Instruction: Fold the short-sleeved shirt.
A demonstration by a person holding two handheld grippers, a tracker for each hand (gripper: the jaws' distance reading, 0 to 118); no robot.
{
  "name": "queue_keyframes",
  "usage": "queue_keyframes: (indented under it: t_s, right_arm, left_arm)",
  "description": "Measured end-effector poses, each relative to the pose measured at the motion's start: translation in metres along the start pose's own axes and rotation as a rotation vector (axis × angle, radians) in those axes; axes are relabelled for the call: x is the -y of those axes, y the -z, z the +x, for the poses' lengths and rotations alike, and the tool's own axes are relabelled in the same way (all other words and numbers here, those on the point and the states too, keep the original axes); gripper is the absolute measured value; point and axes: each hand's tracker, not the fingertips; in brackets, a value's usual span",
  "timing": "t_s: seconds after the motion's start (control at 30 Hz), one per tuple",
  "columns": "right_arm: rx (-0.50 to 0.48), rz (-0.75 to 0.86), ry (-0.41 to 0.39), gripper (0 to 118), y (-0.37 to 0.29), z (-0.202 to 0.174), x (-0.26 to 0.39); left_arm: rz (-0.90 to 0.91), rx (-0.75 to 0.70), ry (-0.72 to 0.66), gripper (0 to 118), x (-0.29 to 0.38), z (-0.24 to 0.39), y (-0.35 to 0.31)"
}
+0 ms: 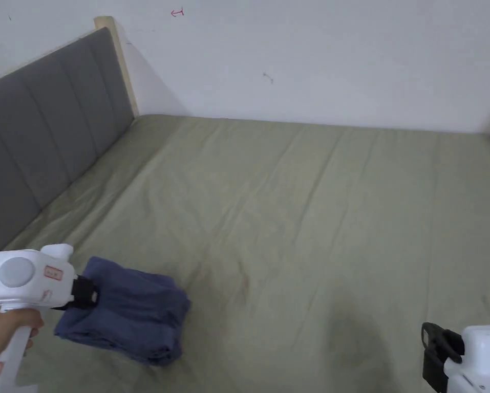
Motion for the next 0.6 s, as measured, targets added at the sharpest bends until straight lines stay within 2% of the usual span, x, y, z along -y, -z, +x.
queue_keyframes:
  t_s: [0.17,0.23,0.3,0.4,0.43,0.6]
  right_arm:
    - [-0.002,-0.017,-0.004,0,0.014,-0.008,-0.002]
    - [0.0,-0.028,-0.018,0,0.018,-0.009,-0.003]
    - [0.005,-0.036,-0.024,0,0.02,-0.009,-0.004]
    - [0.013,-0.039,-0.027,0,0.022,-0.005,-0.006]
    - [0.014,-0.037,-0.024,0,0.021,-0.003,-0.007]
    - [0.022,0.004,0.007,0,0.012,0.004,-0.018]
  left_arm:
    - [-0.041,-0.076,-0.04,20,-0.011,-0.033,0.013]
    - [-0.045,-0.053,-0.04,25,-0.017,-0.036,0.023]
    - [-0.073,-0.109,-0.029,29,-0.016,-0.029,0.029]
    - [-0.06,-0.185,0.014,75,-0.018,-0.025,0.034]
    - [-0.049,-0.193,0.013,84,-0.018,-0.022,0.032]
    - [0.023,-0.161,-0.027,85,-0.022,-0.015,0.01]
